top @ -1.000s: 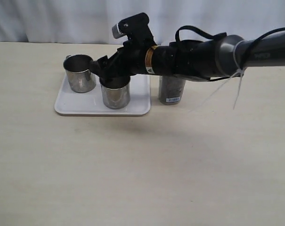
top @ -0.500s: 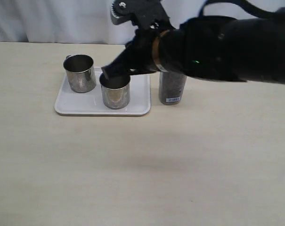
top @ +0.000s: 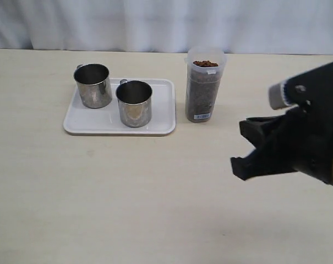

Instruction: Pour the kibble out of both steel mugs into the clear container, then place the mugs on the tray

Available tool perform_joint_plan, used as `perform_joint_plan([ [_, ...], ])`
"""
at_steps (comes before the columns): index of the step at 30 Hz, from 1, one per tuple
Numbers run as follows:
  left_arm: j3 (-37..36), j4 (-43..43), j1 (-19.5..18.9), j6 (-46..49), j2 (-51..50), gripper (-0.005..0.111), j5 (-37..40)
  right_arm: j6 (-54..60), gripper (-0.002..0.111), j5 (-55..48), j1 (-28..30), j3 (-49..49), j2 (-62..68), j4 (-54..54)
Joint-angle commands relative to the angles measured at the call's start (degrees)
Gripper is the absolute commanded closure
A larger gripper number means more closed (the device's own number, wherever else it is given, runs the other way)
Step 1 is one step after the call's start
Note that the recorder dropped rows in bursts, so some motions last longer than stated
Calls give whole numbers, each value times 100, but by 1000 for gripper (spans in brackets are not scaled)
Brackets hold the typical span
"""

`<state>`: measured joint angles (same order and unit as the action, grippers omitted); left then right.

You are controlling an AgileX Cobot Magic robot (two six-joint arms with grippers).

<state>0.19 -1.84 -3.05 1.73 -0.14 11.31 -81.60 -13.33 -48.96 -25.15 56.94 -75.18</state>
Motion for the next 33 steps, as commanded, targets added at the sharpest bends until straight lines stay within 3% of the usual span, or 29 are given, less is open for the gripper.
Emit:
perform_joint_plan([
  [1,-19,-40,46,-8,14,107,-56,-42,102,-23,26,471,-924,1],
  [12,-19,-18,46,-8,14,107,-100,-42,102,-23,64,594,-2429,1],
  [14,-19,-18,46,-8,14,107,-100,-42,102,520,544,628,-2964,1],
  [16,-19,-18,46,-8,14,107,-100,-42,102,1212,1383,719,-3661,1],
  [19,-19,-18,46,-8,14,107,-100,-42,102,1642,3067,831,-4739,1],
  [22,-19,-18,46,-8,14,107,-100,-42,102,1333,3898,831,-5567,1],
  [24,-19,-18,46,-8,14,107,-100,-42,102,1333,4056,930,-5694,1],
  [25,-19,-18,46,-8,14,107,-100,-42,102,1333,4055,1007,-5694,387],
  [28,-19,-18,46,-8,14,107,-98,-42,102,1385,4013,1462,-5694,3393],
  [33,-19,-34,46,-8,14,107,-68,-42,102,1609,4013,2272,-5694,4878],
])
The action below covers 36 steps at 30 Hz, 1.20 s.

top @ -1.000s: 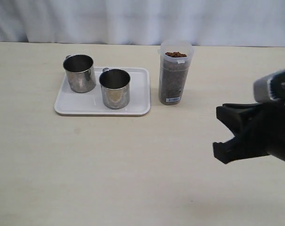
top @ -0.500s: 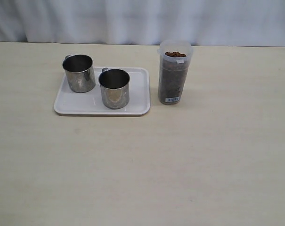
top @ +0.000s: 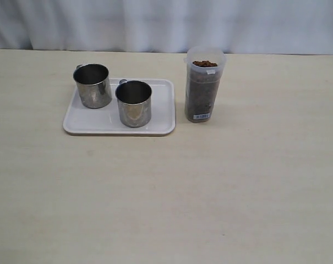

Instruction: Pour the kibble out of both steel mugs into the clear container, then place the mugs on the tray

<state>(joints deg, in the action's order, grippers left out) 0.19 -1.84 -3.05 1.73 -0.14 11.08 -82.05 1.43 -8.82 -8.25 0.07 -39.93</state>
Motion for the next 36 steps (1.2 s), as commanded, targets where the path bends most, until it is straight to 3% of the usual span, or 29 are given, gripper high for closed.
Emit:
perform_joint_plan([
  [1,-19,-34,46,-8,14,107,-45,4,102,133,-1,696,-7,1799],
  [3,-19,-34,46,-8,14,107,-45,4,102,52,-1,825,-7,2913],
  [5,-19,-34,46,-8,14,107,-45,4,102,-998,-1,825,-7,3603],
  [9,-19,-34,46,-8,14,107,-45,4,102,-1994,-28,825,-7,3779],
  [12,-19,-34,46,-8,14,107,-45,345,102,-2161,-68,825,-7,3288],
  [14,-19,-34,46,-8,14,107,-58,1615,102,-2171,-68,825,-7,3214],
  [18,-19,-34,46,-8,14,107,-58,5443,102,-2171,-68,825,-7,3782],
  [20,-19,-34,46,-8,14,107,-58,6707,102,-2171,-68,825,-7,4153],
  [23,-19,-34,46,-8,14,107,-58,7731,102,-2145,-68,825,-7,4193],
  [30,-19,-34,46,-8,14,107,-77,8423,102,-2043,-68,825,-7,4193],
  [36,-19,-3,46,-8,14,107,-66,8309,102,-838,-68,825,-7,4207],
])
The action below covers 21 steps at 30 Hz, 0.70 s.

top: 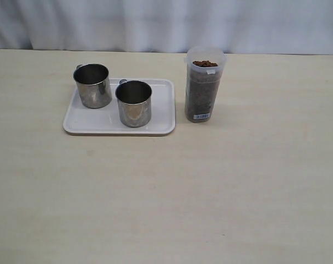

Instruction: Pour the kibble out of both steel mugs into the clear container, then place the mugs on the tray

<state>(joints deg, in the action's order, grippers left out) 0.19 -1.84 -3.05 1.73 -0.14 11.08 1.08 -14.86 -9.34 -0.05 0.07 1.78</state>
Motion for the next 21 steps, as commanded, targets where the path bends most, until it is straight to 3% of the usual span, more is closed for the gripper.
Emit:
perform_joint_plan([
  [1,-19,-3,46,-8,14,107,-66,-4,102,805,-16,5,-7,35],
  [21,-19,-3,46,-8,14,107,-66,-26,102,728,563,5,-7,-232],
])
